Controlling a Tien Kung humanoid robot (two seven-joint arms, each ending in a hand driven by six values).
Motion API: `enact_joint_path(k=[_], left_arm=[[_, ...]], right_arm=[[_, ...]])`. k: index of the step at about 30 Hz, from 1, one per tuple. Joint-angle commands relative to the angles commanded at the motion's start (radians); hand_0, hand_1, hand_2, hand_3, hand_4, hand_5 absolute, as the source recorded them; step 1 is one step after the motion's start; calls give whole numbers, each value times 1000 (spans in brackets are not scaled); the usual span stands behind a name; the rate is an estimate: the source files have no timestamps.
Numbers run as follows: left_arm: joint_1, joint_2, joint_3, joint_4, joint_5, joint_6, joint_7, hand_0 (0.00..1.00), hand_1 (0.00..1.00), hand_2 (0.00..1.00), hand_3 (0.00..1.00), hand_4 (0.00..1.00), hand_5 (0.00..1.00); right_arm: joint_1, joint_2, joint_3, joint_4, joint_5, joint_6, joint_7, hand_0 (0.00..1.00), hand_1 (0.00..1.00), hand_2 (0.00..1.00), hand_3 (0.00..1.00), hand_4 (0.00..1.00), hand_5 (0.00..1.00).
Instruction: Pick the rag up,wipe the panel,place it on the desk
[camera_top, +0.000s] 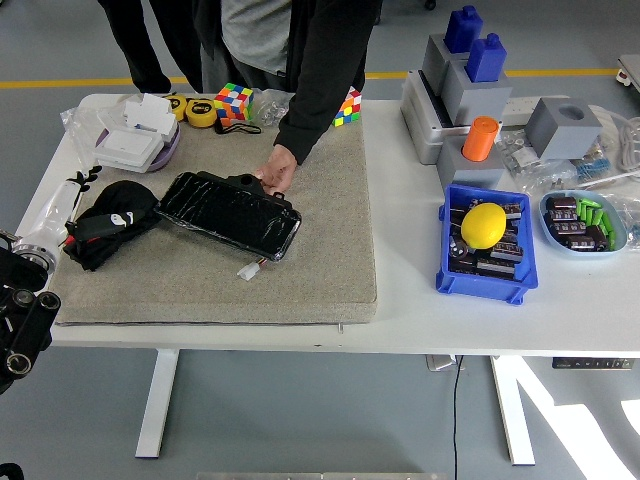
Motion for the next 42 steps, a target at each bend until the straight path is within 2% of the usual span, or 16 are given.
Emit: enact_joint_path(k=[7, 8, 13, 14, 19, 20, 25, 26, 31, 32, 37, 38, 42], left_arm=[[-29, 0, 5, 53, 19, -7, 8, 802, 840, 824, 868, 998, 371], [-31, 0, 7, 57, 22, -9, 10, 741, 761, 756, 799, 998, 247], [-44, -8, 16, 80, 19, 9, -2, 741, 761, 756, 799, 998, 247], [-47, -9, 19, 86, 11, 9, -4, 643, 653, 612, 667, 980, 85], [-52, -14, 26, 104, -26, 17, -22, 643, 653, 612, 667, 980, 85], [-53, -14, 28, 106, -31, 22, -27, 469, 485, 532, 580, 813, 2], [-59, -17, 40, 119, -76, 34, -47, 469, 485, 532, 580, 813, 2], [-59, -17, 41, 120, -78, 37, -52, 378, 440, 505, 565, 663, 2], [-57, -17, 41, 116, -71, 65, -88, 378, 440, 505, 565, 663, 2], [-56, -17, 41, 113, -68, 73, -98, 319, 367, 427, 546, 657, 2], [-46, -14, 30, 85, -36, 107, -131, 319, 367, 427, 546, 657, 2], [-45, -13, 27, 80, -31, 111, -132, 273, 309, 342, 544, 647, 2], [-39, -8, -6, 41, 25, 136, -135, 273, 309, 342, 544, 647, 2]], right_arm=[[2, -4, -10, 2, 6, -1, 0, 590, 567, 485, 523, 900, 376], [2, -4, -9, 1, 5, -1, 0, 590, 567, 484, 522, 900, 376], [2, -7, -13, 1, 7, -2, 1, 590, 567, 484, 522, 900, 376], [3, -7, -14, 1, 8, -2, 1, 590, 566, 484, 522, 901, 374], [3, -9, -23, 2, 11, -3, 2, 590, 566, 484, 522, 901, 374], [3, -9, -24, 2, 11, -3, 1, 590, 566, 484, 522, 902, 374], [3, -11, -27, 2, 12, -5, 2, 590, 566, 484, 522, 902, 374], [2, -11, -27, 2, 13, -5, 3, 590, 567, 484, 522, 901, 374], [1, -11, -25, 3, 13, -6, 4, 590, 567, 484, 522, 901, 374], [1, -11, -24, 3, 13, -6, 4, 590, 566, 483, 522, 901, 374], [-3, -7, -19, 3, 10, -7, 5, 590, 566, 483, 522, 901, 374], [-3, -6, -18, 3, 10, -7, 5, 590, 566, 483, 522, 900, 374], [-4, -3, -11, 3, 8, -7, 5, 590, 566, 483, 522, 900, 374]])
